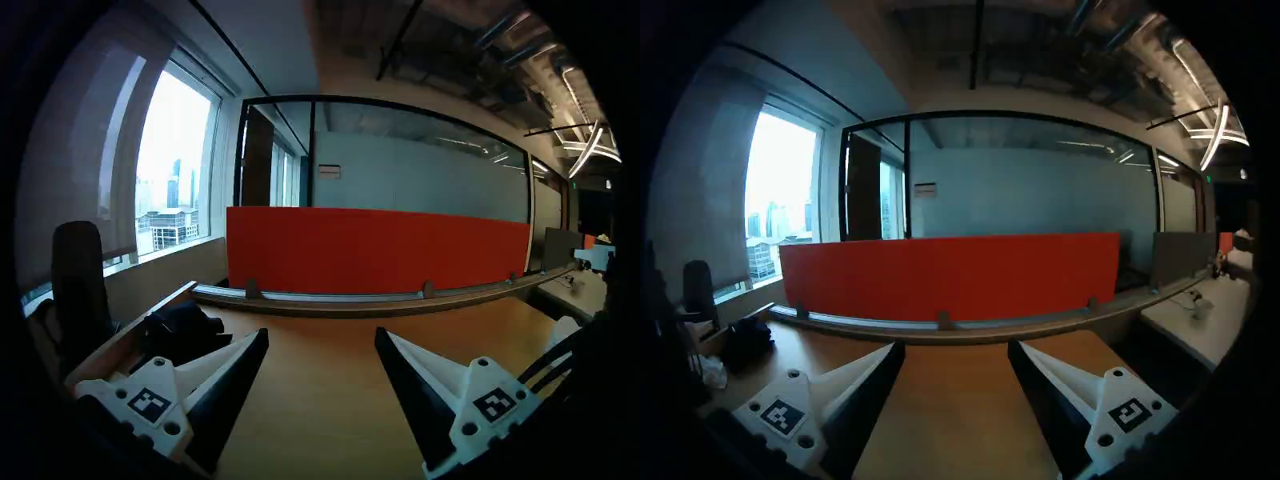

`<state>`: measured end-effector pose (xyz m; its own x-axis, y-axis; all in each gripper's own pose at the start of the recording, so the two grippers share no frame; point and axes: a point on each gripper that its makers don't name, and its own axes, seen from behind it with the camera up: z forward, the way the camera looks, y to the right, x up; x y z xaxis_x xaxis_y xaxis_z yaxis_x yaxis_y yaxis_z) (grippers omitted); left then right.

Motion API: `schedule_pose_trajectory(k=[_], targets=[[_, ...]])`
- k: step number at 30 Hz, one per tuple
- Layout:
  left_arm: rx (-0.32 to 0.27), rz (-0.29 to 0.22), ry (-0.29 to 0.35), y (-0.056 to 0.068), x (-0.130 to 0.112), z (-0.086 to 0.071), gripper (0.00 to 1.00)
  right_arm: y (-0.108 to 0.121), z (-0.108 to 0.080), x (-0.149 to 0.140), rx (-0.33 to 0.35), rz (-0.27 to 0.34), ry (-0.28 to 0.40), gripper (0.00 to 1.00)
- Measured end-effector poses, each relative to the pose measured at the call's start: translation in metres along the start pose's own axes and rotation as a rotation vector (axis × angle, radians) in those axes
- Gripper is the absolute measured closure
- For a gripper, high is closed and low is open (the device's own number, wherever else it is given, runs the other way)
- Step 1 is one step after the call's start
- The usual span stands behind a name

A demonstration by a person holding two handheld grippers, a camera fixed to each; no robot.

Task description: Fold towel

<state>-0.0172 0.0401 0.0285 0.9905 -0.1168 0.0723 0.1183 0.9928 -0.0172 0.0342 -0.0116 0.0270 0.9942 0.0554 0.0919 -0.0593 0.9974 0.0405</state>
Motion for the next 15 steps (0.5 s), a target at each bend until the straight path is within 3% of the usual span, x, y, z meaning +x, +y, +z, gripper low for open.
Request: schedule_pose_trajectory(k=[8, 15], targets=[[-0.002, -0.001, 0.025, 0.0, -0.011, 0.0, 0.01, -0.011, -0.006, 0.003, 0.011, 0.021, -0.006, 0.01], [0.0, 0.032, 0.042, -0.003, -0.036, -0.004, 0.01, -0.031, -0.012, -0.008, 0.036, 0.013, -0.009, 0.0]])
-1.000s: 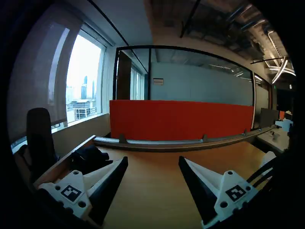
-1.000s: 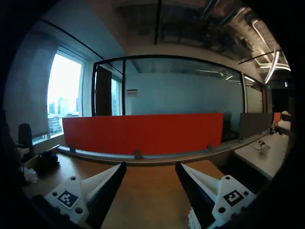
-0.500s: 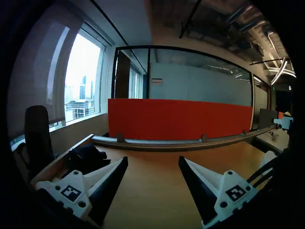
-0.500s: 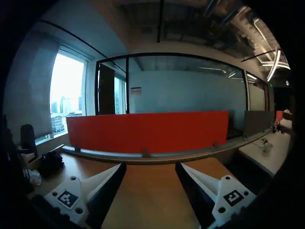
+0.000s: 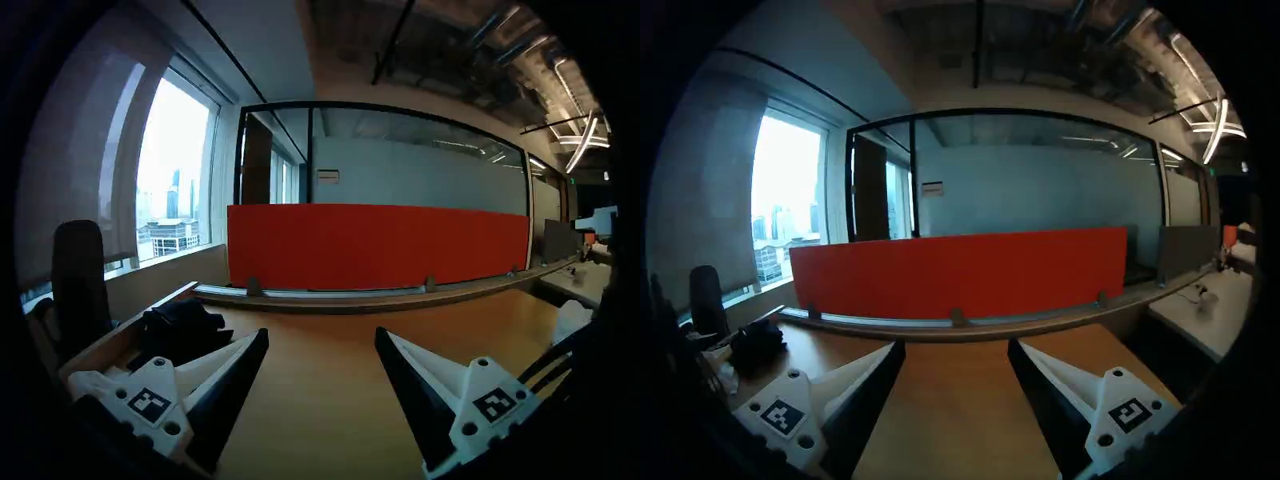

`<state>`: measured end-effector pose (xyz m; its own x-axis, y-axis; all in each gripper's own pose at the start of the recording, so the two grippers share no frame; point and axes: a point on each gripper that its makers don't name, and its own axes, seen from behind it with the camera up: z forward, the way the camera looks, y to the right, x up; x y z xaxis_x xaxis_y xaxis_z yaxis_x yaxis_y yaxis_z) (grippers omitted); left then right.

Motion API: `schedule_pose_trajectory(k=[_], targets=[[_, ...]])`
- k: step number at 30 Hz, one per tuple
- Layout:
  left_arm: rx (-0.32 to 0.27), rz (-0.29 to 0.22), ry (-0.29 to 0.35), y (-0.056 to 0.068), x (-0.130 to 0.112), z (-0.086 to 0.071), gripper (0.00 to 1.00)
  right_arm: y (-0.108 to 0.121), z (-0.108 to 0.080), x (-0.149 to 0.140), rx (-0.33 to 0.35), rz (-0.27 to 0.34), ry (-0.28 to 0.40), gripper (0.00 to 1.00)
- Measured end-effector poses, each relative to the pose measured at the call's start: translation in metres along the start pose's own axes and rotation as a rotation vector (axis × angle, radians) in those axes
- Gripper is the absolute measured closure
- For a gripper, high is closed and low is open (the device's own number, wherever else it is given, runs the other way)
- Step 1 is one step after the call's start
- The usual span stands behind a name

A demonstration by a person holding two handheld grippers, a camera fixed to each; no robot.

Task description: Fold towel

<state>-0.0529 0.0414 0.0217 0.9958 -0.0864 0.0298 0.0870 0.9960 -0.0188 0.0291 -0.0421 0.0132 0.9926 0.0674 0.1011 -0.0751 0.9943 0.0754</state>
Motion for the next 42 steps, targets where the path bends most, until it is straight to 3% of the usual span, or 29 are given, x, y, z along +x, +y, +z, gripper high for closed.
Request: schedule_pose_trajectory(k=[11, 23, 29, 35, 42], targets=[[0.006, 0.024, 0.039, -0.003, -0.043, -0.003, 0.01, -0.019, -0.003, -0.024, 0.016, -0.045, 0.009, 0.0], [0.024, 0.036, 0.087, -0.015, -0.081, -0.009, 0.01, -0.018, -0.003, -0.052, 0.004, -0.067, 0.027, 0.0], [0.039, 0.013, 0.09, -0.023, -0.1, -0.009, 0.01, -0.02, -0.003, -0.062, 0.005, -0.077, 0.026, 0.0], [0.046, 0.001, 0.088, -0.03, -0.106, -0.007, 0.01, -0.023, -0.004, -0.07, 0.009, -0.088, 0.017, 0.01], [0.048, 0.01, 0.078, -0.028, -0.108, -0.006, 0.01, -0.023, -0.006, -0.07, 0.002, -0.087, 0.014, 0.0]])
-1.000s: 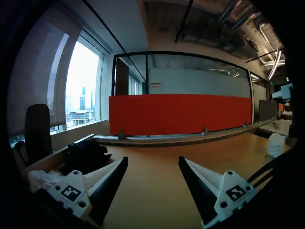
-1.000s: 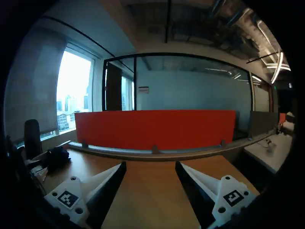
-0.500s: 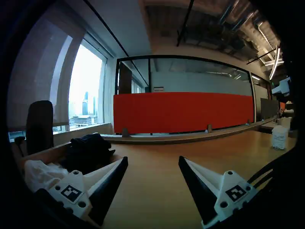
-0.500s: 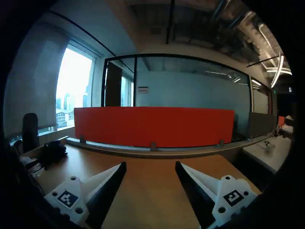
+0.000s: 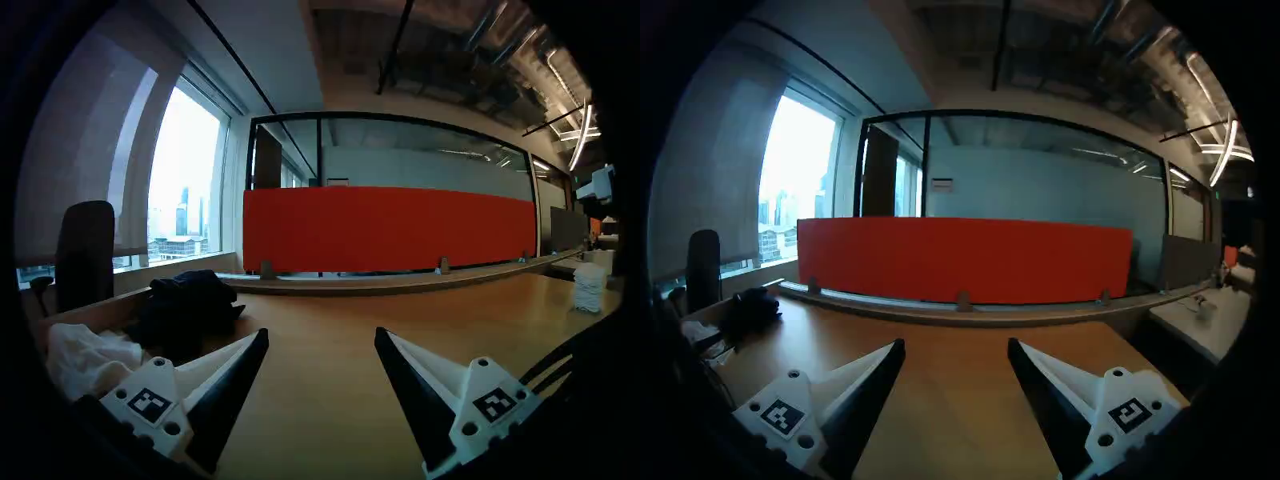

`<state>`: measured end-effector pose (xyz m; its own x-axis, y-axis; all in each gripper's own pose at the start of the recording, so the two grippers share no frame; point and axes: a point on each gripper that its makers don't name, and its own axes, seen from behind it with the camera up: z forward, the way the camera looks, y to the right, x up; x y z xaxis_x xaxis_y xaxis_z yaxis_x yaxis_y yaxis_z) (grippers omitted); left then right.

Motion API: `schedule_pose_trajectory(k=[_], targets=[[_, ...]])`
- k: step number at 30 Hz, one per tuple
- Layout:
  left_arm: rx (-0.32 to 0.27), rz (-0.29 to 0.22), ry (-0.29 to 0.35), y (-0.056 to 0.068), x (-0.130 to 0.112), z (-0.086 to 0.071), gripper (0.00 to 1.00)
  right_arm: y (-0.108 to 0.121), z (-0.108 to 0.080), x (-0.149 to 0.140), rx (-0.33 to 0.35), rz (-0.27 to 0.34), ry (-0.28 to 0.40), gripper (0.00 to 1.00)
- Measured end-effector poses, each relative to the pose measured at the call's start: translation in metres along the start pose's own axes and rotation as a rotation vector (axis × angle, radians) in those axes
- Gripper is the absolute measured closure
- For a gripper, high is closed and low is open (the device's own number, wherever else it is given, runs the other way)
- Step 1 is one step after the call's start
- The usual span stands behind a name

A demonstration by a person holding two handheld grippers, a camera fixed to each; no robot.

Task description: Fold towel

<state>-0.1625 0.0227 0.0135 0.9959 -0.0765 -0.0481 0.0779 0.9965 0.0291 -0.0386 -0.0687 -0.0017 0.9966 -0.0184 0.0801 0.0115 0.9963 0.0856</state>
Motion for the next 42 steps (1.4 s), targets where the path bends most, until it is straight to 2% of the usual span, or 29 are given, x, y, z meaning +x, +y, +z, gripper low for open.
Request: schedule_pose_trajectory(k=[17, 32, 42], targets=[[0.001, 0.003, 0.0, 0.002, -0.002, -0.001, 0.01, 0.004, -0.004, 0.004, -0.003, -0.014, 0.011, 0.01], [0.002, 0.003, 0.001, 0.004, -0.006, 0.0, 0.01, 0.018, 0.007, 0.001, -0.013, -0.026, 0.045, 0.0], [0.002, 0.003, 0.002, 0.004, -0.009, 0.0, 0.01, 0.043, 0.011, -0.033, -0.065, 0.006, 0.049, 0.0]])
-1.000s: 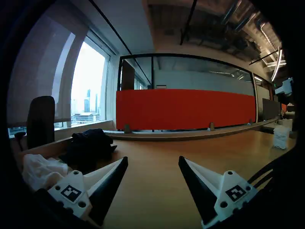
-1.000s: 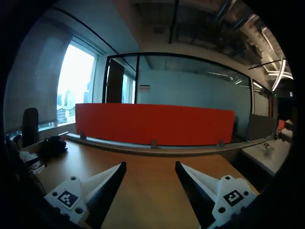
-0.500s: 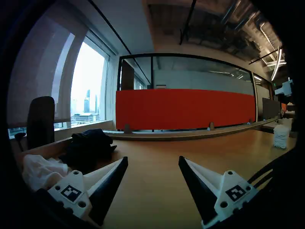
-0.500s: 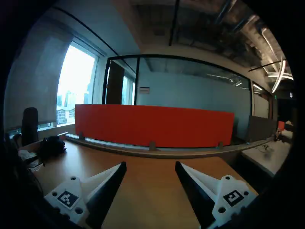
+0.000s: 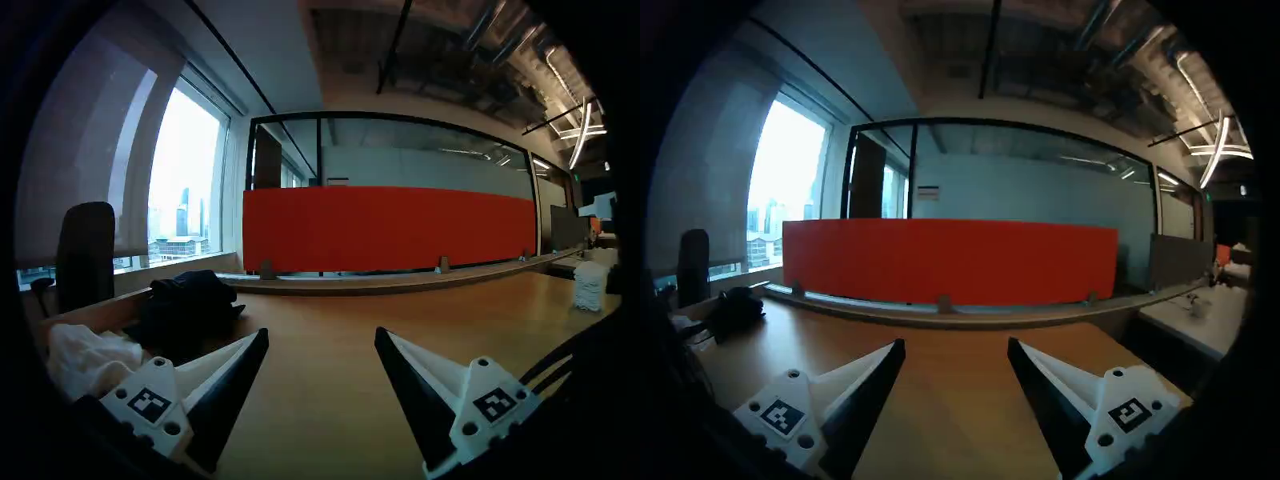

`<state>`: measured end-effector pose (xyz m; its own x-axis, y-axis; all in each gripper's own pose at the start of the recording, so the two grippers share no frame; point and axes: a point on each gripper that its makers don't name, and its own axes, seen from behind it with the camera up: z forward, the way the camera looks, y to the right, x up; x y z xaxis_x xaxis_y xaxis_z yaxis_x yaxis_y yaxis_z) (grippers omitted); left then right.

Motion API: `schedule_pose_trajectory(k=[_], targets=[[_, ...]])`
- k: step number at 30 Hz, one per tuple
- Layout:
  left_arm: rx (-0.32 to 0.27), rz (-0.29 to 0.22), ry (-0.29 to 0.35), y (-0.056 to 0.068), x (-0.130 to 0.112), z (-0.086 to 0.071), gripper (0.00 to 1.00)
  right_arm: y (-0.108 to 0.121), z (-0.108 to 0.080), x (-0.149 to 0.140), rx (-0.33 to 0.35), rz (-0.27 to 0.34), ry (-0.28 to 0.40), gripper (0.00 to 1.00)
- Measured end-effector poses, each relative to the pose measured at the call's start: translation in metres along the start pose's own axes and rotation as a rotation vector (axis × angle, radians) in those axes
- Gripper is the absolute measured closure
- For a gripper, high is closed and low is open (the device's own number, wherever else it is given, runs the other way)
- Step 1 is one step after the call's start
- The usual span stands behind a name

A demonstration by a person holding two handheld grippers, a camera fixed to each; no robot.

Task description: Fold towel

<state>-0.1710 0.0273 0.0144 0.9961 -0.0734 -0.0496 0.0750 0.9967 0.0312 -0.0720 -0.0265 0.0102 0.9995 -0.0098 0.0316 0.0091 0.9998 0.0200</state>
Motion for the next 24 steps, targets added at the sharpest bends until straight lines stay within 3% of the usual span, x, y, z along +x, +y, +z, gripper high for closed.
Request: schedule_pose_trajectory(k=[11, 24], targets=[[0.0, 0.0, 0.0, 0.0, -0.002, 0.0, 0.01, 0.013, 0.0, -0.035, 0.011, 0.058, 0.04, 0.0], [0.0, 0.0, 0.001, 0.0, -0.003, 0.0, 0.01, 0.028, -0.002, -0.074, 0.006, 0.048, 0.043, 0.01]])
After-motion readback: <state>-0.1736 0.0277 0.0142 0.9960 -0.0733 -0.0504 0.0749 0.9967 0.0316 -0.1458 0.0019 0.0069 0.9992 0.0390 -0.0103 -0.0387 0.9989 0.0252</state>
